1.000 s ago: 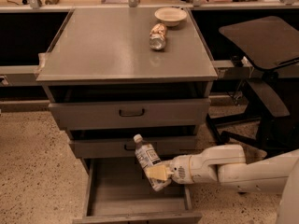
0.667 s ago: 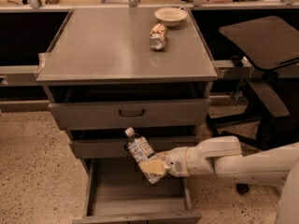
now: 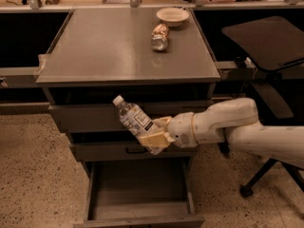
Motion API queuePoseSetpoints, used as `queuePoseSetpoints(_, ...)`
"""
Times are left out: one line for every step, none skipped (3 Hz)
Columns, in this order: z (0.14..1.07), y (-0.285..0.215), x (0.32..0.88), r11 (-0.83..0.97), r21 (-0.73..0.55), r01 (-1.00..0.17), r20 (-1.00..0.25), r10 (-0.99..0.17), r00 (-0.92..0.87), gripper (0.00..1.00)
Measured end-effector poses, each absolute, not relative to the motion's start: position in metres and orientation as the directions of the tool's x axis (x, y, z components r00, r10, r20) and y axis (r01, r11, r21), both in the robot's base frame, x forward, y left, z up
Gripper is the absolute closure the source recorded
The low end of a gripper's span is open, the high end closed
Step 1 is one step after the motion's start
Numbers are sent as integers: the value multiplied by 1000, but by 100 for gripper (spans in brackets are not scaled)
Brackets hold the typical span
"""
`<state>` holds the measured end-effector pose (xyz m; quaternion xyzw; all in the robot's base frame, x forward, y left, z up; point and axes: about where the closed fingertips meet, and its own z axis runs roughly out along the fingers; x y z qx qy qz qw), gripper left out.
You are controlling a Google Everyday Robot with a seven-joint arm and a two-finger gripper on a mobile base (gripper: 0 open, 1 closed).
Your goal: Pick blue plastic bottle from bottom drawer and place on counter
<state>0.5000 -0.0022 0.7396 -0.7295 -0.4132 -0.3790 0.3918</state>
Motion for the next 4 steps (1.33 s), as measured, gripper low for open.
queuePoseSetpoints(832,-3,537,-332,-119,936,910,340,236,100)
queuePoseSetpoints(901,0,603,-404,-69,912,904,363,229,100)
queuePoseSetpoints(935,-1,660,-500,-79,862,895,346,282,100)
queuePoseSetpoints(938,9,722,-592,-75,802,859,371,354,100)
